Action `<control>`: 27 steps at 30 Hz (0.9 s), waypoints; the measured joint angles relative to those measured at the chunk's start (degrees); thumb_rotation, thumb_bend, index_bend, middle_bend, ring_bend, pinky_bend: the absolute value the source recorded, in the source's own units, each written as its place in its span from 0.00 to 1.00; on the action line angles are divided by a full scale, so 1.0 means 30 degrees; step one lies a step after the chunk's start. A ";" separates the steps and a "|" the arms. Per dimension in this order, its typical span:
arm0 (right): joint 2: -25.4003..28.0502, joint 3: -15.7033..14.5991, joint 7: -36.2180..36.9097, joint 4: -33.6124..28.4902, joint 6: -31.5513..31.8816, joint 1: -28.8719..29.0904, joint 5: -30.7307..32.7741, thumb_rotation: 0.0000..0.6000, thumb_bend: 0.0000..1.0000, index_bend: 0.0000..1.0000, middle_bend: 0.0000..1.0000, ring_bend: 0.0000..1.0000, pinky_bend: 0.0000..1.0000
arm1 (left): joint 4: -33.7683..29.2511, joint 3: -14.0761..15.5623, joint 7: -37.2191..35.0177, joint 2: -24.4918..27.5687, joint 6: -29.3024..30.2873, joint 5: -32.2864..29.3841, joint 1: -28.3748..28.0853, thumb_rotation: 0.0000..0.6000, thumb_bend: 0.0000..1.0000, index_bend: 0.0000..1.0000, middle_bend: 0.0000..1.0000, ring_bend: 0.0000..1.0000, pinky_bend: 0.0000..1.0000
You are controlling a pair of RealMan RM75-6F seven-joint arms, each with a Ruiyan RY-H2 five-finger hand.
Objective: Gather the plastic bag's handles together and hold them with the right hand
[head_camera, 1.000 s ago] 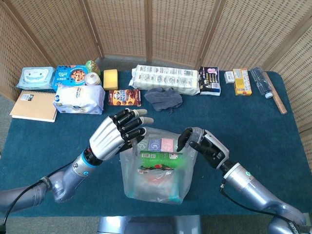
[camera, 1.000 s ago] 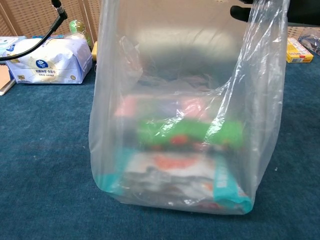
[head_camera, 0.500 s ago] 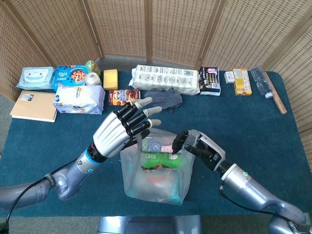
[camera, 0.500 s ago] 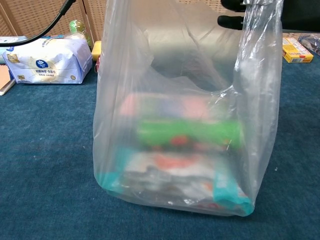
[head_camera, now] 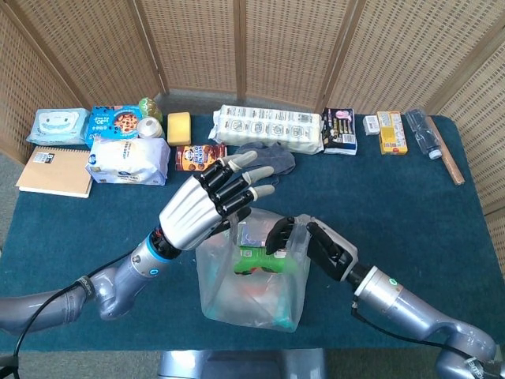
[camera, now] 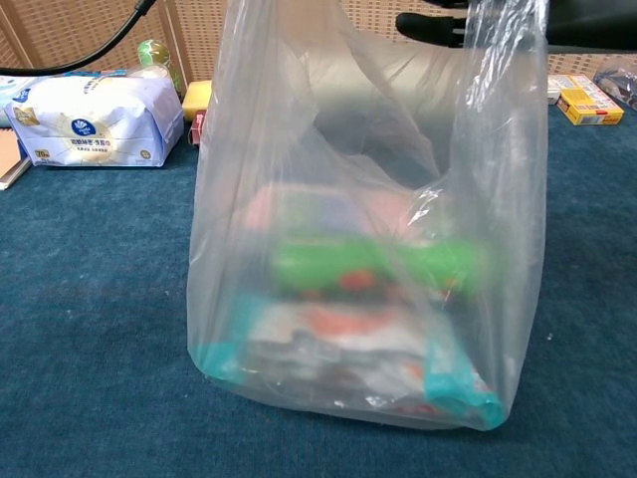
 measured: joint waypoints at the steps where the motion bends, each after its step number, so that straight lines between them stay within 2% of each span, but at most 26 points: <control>1: 0.0003 -0.0070 0.0070 0.0050 0.0044 0.0101 -0.0130 0.26 0.16 0.36 0.38 0.33 0.28 | -0.0052 -0.0018 0.0068 -0.0003 -0.0016 -0.0054 -0.0036 1.00 0.25 0.23 0.22 0.10 0.24; 6: 0.0006 -0.0418 0.0654 0.0311 0.0301 0.0473 -0.0842 0.07 0.14 0.27 0.30 0.25 0.19 | -0.0260 -0.0035 0.0236 0.0051 -0.0017 -0.0250 -0.0104 1.00 0.25 0.22 0.22 0.10 0.24; 9: 0.0002 -0.0764 0.1333 0.0649 0.0603 0.0740 -0.1597 0.01 0.12 0.24 0.26 0.20 0.15 | -0.0318 0.0026 0.0245 0.0089 0.0032 -0.0303 -0.0099 1.00 0.24 0.22 0.22 0.10 0.24; 15: 0.0041 -0.1650 0.2696 0.1482 0.1342 0.1424 -0.2802 0.00 0.11 0.21 0.23 0.16 0.11 | -0.0458 0.0190 0.0334 0.0177 0.0054 -0.0333 -0.0086 1.00 0.24 0.21 0.22 0.09 0.23; 27: 0.0036 -0.2627 0.3911 0.1912 0.2157 0.2579 -0.3043 0.00 0.10 0.20 0.21 0.14 0.09 | -0.0565 0.0227 0.0652 0.0134 -0.0129 -0.0542 -0.0295 1.00 0.24 0.21 0.21 0.08 0.23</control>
